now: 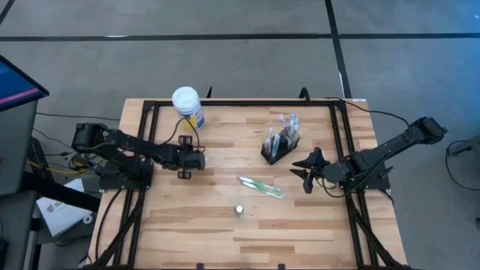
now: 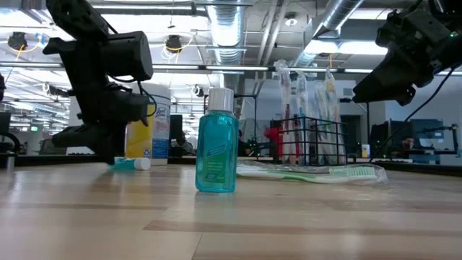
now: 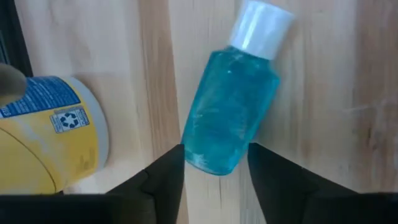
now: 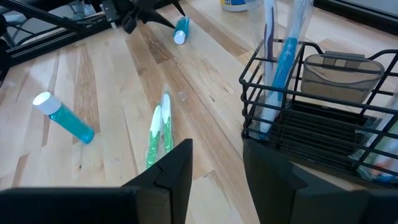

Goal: Pick & Place toothbrushing station
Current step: Put the blue mouthwash into the mesh organizer

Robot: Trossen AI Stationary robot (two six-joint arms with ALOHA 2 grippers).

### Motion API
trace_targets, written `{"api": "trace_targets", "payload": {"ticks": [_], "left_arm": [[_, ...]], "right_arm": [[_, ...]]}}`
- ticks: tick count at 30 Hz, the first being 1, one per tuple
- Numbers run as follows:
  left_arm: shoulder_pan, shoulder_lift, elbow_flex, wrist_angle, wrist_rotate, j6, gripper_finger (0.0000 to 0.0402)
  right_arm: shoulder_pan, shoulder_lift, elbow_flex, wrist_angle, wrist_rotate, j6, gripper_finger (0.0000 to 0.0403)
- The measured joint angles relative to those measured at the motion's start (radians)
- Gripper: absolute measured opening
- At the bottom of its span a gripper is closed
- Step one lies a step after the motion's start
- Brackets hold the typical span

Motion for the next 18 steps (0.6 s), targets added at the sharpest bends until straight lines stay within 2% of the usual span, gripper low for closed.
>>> {"api": "trace_targets", "payload": {"ticks": [9, 18], "left_arm": [[-0.007, 0.0, 0.0, 0.01, -0.004, 0.0, 0.0225], [0.04, 0.0, 0.0, 0.026, 0.065, 0.0, 0.0222]], "right_arm": [[0.0, 0.032, 0.0, 0.002, -0.001, 0.0, 0.0134], [0.0, 0.081, 0.0, 0.048, 0.0, 0.0, 0.0134]]}}
